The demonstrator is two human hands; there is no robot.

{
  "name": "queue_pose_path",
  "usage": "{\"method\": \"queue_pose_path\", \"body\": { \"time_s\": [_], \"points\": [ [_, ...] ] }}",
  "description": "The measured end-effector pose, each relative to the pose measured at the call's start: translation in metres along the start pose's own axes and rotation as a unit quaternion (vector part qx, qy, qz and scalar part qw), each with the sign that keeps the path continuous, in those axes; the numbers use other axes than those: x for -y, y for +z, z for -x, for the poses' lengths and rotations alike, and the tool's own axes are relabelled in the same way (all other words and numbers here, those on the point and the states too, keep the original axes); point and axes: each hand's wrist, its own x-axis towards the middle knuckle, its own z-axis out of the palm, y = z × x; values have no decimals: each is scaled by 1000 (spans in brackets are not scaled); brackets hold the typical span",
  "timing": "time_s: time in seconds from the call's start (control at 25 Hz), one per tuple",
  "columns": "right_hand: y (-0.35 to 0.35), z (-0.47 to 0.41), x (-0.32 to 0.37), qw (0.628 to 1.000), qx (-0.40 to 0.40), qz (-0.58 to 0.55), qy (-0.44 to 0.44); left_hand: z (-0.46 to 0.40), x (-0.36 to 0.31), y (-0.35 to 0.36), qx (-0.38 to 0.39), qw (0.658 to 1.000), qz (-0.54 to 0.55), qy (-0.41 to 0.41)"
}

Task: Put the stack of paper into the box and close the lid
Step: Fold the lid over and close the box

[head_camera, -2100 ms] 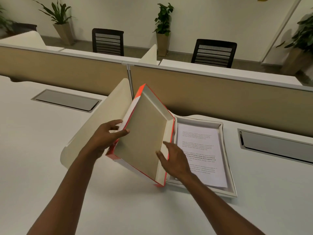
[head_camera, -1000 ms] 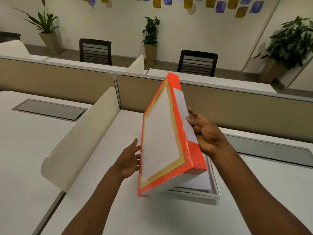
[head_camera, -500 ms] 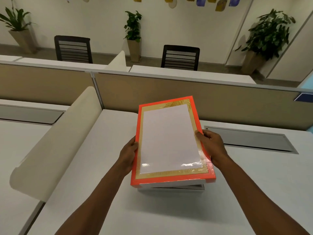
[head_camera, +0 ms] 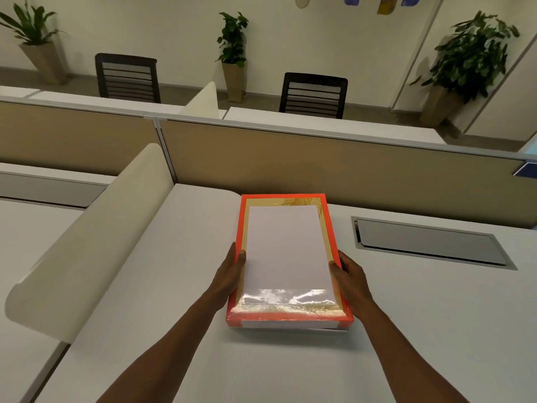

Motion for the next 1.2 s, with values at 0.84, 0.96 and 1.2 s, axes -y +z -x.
{"method": "queue_pose_path", "body": {
  "time_s": [0.84, 0.96, 1.2],
  "points": [
    [3, 3, -33, 993, -39, 98, 53, -7, 13, 5, -15, 998, -63, -5],
    [6, 19, -41, 988, -63, 139, 29, -1, 22, 9, -114, 990, -86, -14],
    [18, 40, -56, 984, -91, 154, 13, 16, 37, 13, -198, 973, -122, 8]
  ]
}}
